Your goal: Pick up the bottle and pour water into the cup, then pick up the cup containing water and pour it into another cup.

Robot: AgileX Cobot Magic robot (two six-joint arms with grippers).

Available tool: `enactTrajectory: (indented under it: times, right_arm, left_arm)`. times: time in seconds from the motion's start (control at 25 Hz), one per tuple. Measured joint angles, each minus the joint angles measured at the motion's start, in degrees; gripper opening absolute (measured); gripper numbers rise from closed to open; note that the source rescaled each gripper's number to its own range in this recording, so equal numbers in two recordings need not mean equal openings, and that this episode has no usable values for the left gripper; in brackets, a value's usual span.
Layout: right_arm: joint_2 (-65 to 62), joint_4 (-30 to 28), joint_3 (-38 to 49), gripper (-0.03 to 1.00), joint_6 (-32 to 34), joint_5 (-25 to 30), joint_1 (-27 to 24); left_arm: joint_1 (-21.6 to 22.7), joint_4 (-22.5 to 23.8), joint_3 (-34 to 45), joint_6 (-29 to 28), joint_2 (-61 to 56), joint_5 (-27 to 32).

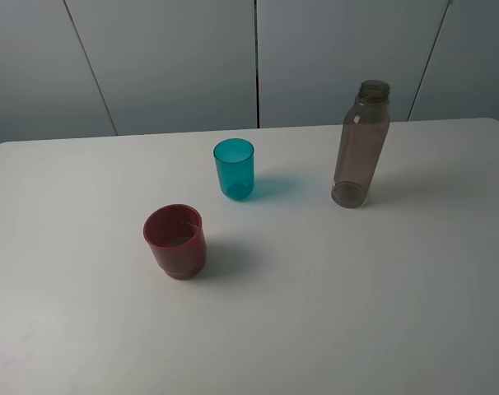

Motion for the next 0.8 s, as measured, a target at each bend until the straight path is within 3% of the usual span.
enactTrajectory:
  times: [0.8]
  right_arm:
    - [0.0, 0.0, 0.0, 1.00, 0.0, 0.0, 0.0]
  left_arm:
    - [0.0, 0.0, 0.0, 0.0, 0.0, 0.0]
